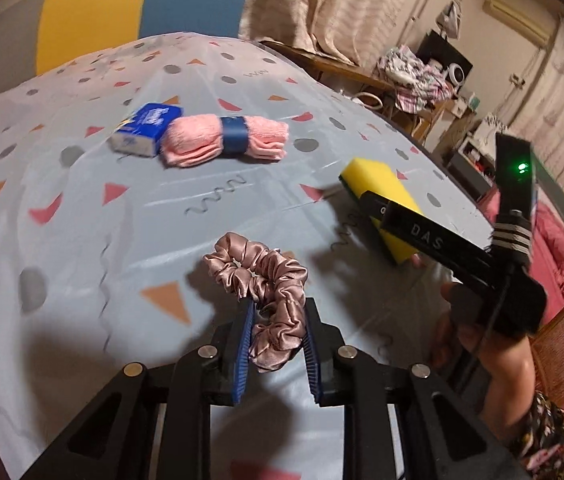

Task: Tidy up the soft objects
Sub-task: 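Carry the pink scrunchie into the tray and open the left gripper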

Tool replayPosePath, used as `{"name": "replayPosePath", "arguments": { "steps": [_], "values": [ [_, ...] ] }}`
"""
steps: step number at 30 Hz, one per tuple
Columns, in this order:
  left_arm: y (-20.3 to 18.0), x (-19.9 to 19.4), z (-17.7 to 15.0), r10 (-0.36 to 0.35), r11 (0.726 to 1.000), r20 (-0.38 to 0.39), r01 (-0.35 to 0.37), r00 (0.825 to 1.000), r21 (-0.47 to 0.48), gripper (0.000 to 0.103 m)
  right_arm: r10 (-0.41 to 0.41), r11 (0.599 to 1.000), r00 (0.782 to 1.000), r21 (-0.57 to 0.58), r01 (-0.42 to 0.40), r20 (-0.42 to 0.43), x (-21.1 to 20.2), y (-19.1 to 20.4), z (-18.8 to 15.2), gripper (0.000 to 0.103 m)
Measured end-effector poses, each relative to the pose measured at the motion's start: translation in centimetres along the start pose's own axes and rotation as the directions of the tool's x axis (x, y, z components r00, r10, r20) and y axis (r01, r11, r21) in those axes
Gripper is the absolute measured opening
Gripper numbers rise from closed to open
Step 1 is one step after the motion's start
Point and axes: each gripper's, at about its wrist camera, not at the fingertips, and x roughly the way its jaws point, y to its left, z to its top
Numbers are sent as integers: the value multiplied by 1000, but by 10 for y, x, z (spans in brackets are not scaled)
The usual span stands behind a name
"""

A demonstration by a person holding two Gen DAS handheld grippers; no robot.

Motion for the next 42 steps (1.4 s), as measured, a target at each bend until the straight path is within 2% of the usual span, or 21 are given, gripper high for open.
{"name": "replayPosePath", "arguments": {
  "steps": [8, 19, 23, 28, 33, 37, 42],
  "values": [
    [20, -44, -21, -12, 999, 64, 15, 998, -47, 22, -10, 1000, 1000, -8, 10, -2, 0, 2, 0, 80],
    [51, -123, -44, 24, 998, 179, -13, 984, -64, 22, -28, 999, 1000, -24, 28, -11, 0, 5, -1, 80],
    [73, -147, -50, 45, 994, 208, -23, 977, -105, 22, -39, 999, 999, -33, 38, -17, 1, 7, -1, 80],
    [107, -177, -62, 112, 983, 239, -72, 965, -171, 22, -58, 997, 998, -50, 57, -25, 2, 10, -1, 80],
    [147, -202, -78, 221, 952, 245, -154, 944, -264, 22, -75, 995, 997, -64, 74, -25, 3, 13, -1, 80],
    [186, -219, -93, 333, 901, 212, -244, 919, -358, 22, -90, 993, 996, -75, 89, -15, 1, 15, -2, 79],
    [222, -231, -110, 416, 846, 174, -310, 892, -434, 22, -99, 992, 995, -72, 100, 12, -5, 15, -2, 78]
  ]
}}
